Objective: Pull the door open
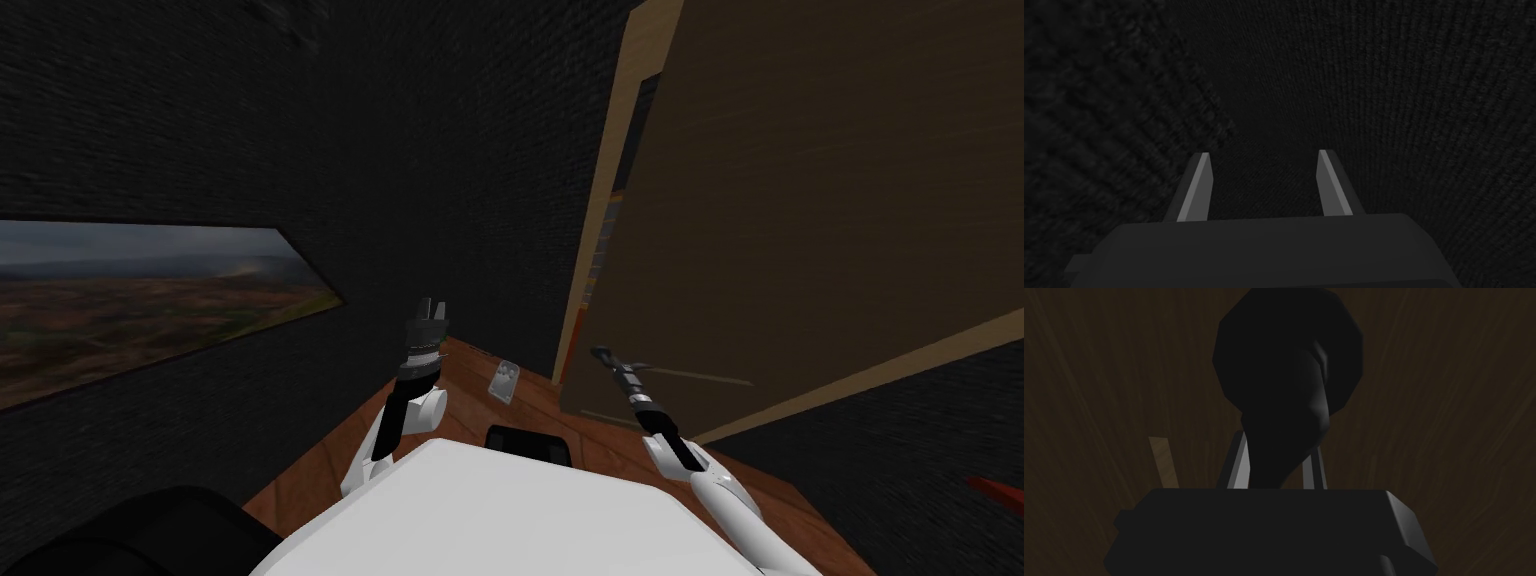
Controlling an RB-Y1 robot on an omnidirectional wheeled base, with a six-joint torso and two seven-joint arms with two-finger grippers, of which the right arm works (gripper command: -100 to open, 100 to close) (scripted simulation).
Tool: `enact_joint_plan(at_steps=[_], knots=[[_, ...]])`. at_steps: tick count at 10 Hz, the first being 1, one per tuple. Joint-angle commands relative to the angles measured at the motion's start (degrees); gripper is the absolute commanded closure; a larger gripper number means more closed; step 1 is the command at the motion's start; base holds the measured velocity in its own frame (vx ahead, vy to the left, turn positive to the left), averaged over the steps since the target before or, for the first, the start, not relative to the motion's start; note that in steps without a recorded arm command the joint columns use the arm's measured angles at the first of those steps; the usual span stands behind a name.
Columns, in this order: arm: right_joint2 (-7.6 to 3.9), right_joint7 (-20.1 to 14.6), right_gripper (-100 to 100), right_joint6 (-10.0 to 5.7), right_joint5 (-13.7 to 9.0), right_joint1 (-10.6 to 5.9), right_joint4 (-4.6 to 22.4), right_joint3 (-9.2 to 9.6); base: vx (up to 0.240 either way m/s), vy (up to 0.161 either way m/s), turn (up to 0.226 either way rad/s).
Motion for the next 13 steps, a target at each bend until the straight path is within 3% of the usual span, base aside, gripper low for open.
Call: enact_joint_plan(at_steps=[1,2,3,4,9,11,12,13], knots=[[-0.86,-1.34,100,-1.40,0.45,0.29,0.16,1.14,-0.244,-0.060,0.102],[-1.21,-1.88,100,-1.84,0.63,0.56,0.05,1.63,-0.216,-0.073,0.091],[-0.99,-1.46,100,-1.22,0.46,0.53,-0.01,1.24,-0.088,-0.031,0.017],[-1.95,-2.80,100,-3.13,0.83,1.70,0.01,2.51,-0.134,-0.055,0.112],[-5.47,-6.60,100,-9.24,1.80,5.00,-0.51,6.14,-0.213,-0.090,0.108],[-6.40,-7.60,100,-10.85,2.06,5.88,-0.65,7.10,-0.197,-0.091,0.066],[-5.96,-7.22,100,-10.05,2.01,5.89,-0.90,6.88,-0.092,-0.038,0.009],[-6.45,-7.76,100,-11.62,1.99,6.58,-0.29,7.42,-0.155,-0.042,0.165]])
